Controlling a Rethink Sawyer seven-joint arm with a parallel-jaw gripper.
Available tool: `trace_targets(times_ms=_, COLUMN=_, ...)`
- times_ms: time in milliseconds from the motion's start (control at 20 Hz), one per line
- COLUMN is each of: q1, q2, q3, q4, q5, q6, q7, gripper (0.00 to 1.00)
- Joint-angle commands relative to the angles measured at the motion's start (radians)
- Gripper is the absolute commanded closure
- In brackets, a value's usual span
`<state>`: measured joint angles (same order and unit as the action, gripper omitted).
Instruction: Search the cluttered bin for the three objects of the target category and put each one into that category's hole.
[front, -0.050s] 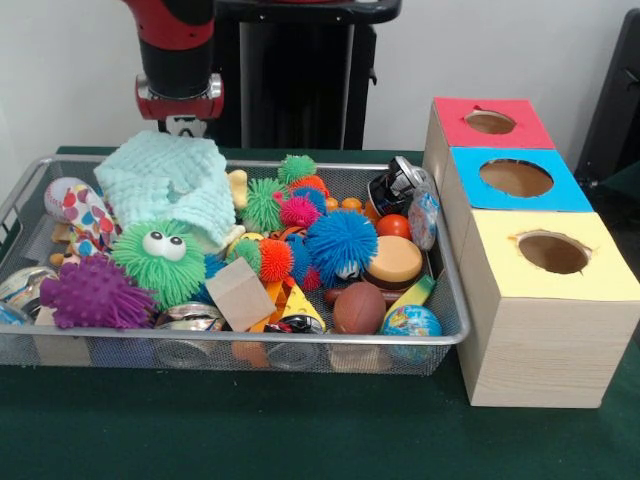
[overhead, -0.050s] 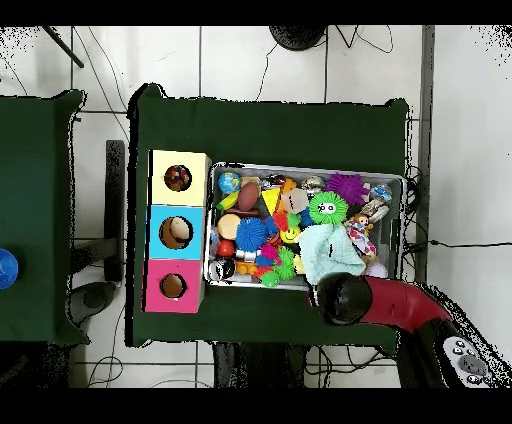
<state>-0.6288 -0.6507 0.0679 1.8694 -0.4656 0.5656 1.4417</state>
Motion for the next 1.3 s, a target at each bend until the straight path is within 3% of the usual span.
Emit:
trace_targets(times_ms=50, q1=0.056, q2=-0.087, q3=0.023, q4=-0.119, q5=0.125, q6=0.039, q7=0.223, gripper=0.0)
trace_targets(times_ms=250, q1=0.065, q2=-0.075, q3=0.012, q4=-0.166, q5=0.147, q6=0.028, q7=0.199, gripper=0.0)
trace_targets(times_ms=600, q1=0.064, q2=-0.015, q3=-0.004, q4=-0.278, q5=0.191, q6=0.143, q7=0.152, gripper=0.0)
trace_targets(times_ms=700, q1=0.098, q2=-0.005, q3=-0.059, q4=-0.314, q5=0.201, q6=0.244, q7=0.196, gripper=0.0)
trace_targets(times_ms=950, q1=0.128, q2=-0.023, q3=-0.081, q4=-0.367, q5=0.197, q6=0.31, q7=0.169, gripper=0.0)
trace_targets(times_ms=1300, q1=0.092, q2=0.042, q3=-0.028, q4=-0.451, q5=0.165, q6=0.245, q7=0.074, gripper=0.0)
